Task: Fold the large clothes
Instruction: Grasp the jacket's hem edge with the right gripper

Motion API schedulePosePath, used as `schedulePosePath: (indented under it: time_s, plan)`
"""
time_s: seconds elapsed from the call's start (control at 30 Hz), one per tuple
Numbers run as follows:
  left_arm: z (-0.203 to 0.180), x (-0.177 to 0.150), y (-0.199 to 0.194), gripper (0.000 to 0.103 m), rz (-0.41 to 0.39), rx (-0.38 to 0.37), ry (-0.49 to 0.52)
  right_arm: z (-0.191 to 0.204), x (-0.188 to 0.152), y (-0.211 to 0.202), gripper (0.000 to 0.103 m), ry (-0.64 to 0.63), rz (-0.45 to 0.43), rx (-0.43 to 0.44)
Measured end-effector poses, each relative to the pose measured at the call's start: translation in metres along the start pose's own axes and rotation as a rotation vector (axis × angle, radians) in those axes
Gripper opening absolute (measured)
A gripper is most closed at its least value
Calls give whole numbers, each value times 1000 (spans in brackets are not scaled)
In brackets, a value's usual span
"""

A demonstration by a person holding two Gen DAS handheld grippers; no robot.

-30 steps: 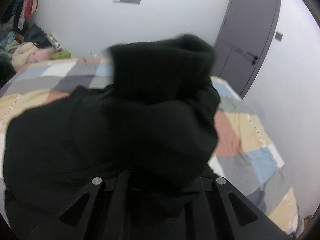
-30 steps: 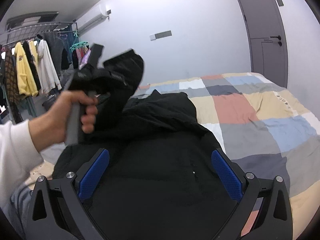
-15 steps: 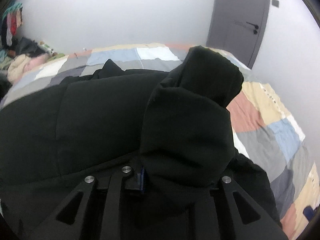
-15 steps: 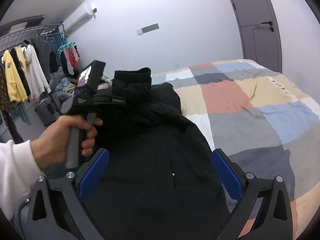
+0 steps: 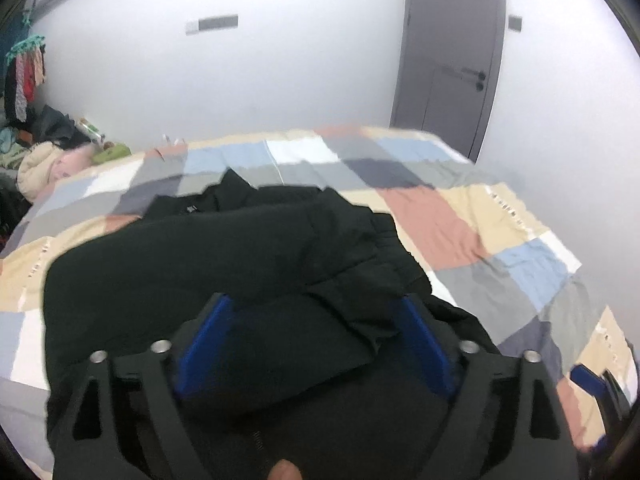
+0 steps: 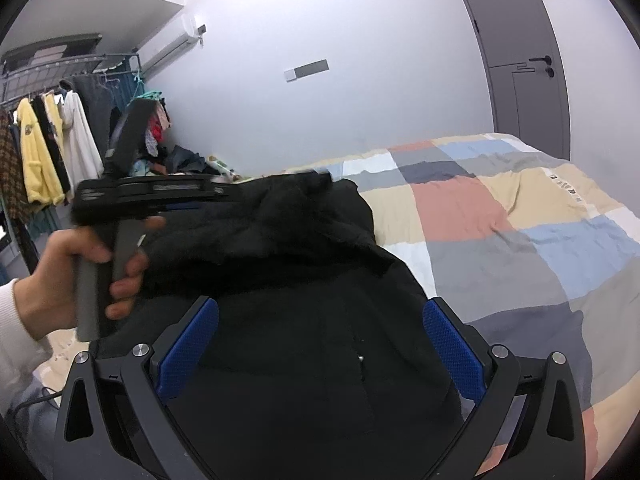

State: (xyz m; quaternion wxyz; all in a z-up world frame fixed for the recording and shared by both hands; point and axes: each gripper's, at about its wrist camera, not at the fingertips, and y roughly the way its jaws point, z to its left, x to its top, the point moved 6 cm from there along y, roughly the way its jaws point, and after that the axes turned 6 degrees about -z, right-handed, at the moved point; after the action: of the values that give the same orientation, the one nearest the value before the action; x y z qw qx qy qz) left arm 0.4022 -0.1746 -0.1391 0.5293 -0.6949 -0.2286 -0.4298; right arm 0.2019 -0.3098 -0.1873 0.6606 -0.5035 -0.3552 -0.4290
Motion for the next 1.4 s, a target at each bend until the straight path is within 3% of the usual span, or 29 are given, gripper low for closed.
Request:
schedulePosePath:
  time_s: [0.17,0.27,0.5,0.6,0.7,0.73,0.83,0.9,1.03,1.4]
  plan:
    - [38,2,-52,103,-87,13,-27,11,8,-3,103,-16,-14,2]
    - [70,0,-81,103,-136,57,-31,21,13,-1,103,-12,-18,14]
    - [138,-2,-98,103,-120,110,-137,68,43,26,103,-153,-25,20]
    - [161,-1,-85,103,-94,139,-175,85,59,54,103,-161,-14,69]
    - [174,1,-60,103,-46,161,-169,91,63,103,102,-155,71,79]
    - [178,1,-51,103,-36,174,-159,93,64,120,96,-149,94,87]
    - [193,-1,-18,102,2,180,-188,99,63,165,61,-167,153,73]
    - [204,-6,7,102,32,203,-198,101,60,194,51,-206,188,46]
    - [221,-29,56,103,112,215,-199,95,47,249,51,-231,246,0]
    - [238,-45,107,103,106,225,-165,84,21,304,53,-200,264,20]
